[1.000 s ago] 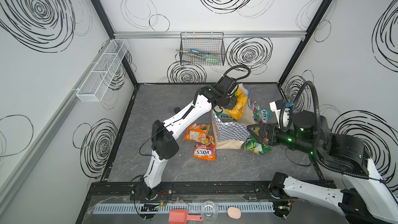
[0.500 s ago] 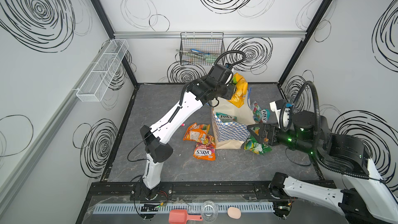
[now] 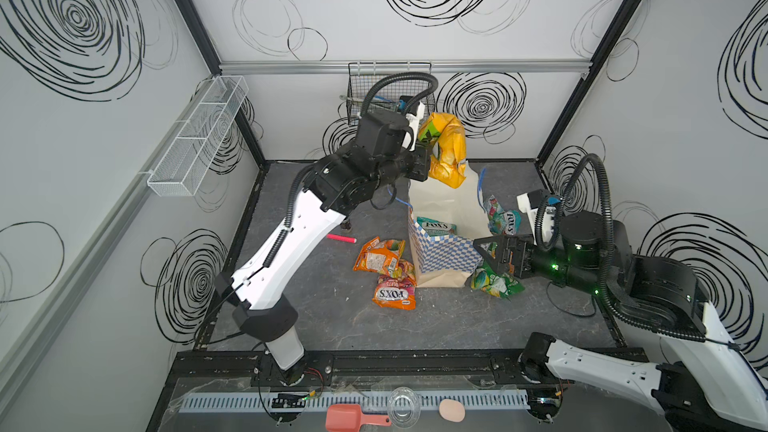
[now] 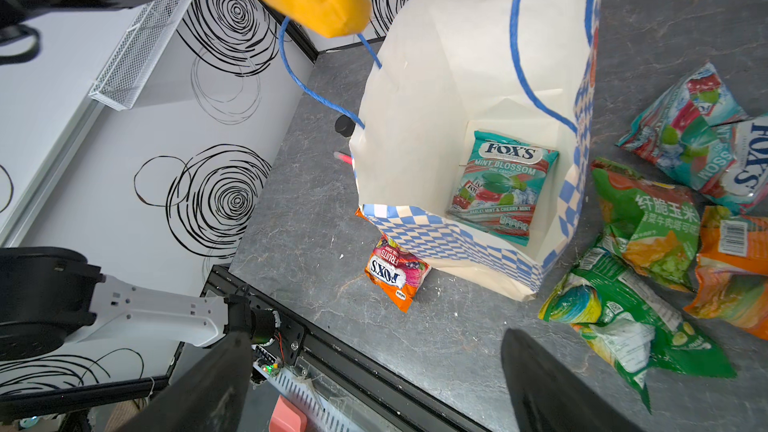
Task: Take the snacks out of the paper bag
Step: 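Carry the yellow packet away from the bag with the left gripper, then lower the yellow packet onto the table beside the bag and release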
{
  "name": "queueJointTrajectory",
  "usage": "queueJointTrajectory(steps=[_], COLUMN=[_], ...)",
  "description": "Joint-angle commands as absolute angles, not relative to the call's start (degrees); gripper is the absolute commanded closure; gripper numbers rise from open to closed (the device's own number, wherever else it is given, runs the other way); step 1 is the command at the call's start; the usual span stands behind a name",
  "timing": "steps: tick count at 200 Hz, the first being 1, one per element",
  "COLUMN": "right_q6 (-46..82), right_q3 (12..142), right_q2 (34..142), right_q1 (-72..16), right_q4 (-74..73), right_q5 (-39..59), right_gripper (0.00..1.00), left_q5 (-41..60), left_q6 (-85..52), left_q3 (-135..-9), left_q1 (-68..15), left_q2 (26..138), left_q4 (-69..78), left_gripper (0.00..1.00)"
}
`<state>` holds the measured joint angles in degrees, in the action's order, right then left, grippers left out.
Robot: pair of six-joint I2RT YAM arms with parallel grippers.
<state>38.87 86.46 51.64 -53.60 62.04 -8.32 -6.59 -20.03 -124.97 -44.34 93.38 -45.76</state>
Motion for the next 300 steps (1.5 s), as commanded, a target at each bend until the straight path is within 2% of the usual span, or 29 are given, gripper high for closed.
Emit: queueJointTrajectory(steps=[1, 54, 109, 149, 174, 227, 300], right_q6=[38.1, 38.1, 35.8, 35.8, 36.8, 39.6, 40.7], right_q3=[85.9, 83.9, 84.0, 84.4, 85.1, 83.1, 82.1], right_q2=[52.6, 53.2, 56.5, 59.4, 61.5, 61.1, 59.4], right_q1=[-53.4, -53.4, -53.6, -60.1, -64.8, -65.3, -65.3], right_q4=[60.3, 58.4, 55.4, 52.6, 52.5, 52.5, 54.0], right_q5=[-8.2, -5.6, -0.7, -3.3, -6.1, -6.9, -8.0], right_gripper=[0.03, 0.03, 0.02, 0.02, 0.03, 0.03, 0.03], left_q5=[-9.8, -15.0, -13.5, -12.0, -9.7, -4.5, 2.0], left_q6=[-21.9, -24.2, -31.0, -33.3, -33.3, -36.5, -36.8], left_q3=[-118.8, -96.3, -71.4, -56.8, -49.1, -34.6, -27.3], left_q1=[-43.2, -37.7, -31.8, -29.4, -27.0, -23.8, -23.3], left_q2=[85.5, 65.1, 48.7, 41.0, 39.1, 36.6, 45.1], left_q4=[-40.8, -37.7, -39.5, -39.5, -39.4, -33.4, -25.1], left_gripper=[1.0, 1.0, 1.0, 1.0, 1.0, 1.0, 0.98])
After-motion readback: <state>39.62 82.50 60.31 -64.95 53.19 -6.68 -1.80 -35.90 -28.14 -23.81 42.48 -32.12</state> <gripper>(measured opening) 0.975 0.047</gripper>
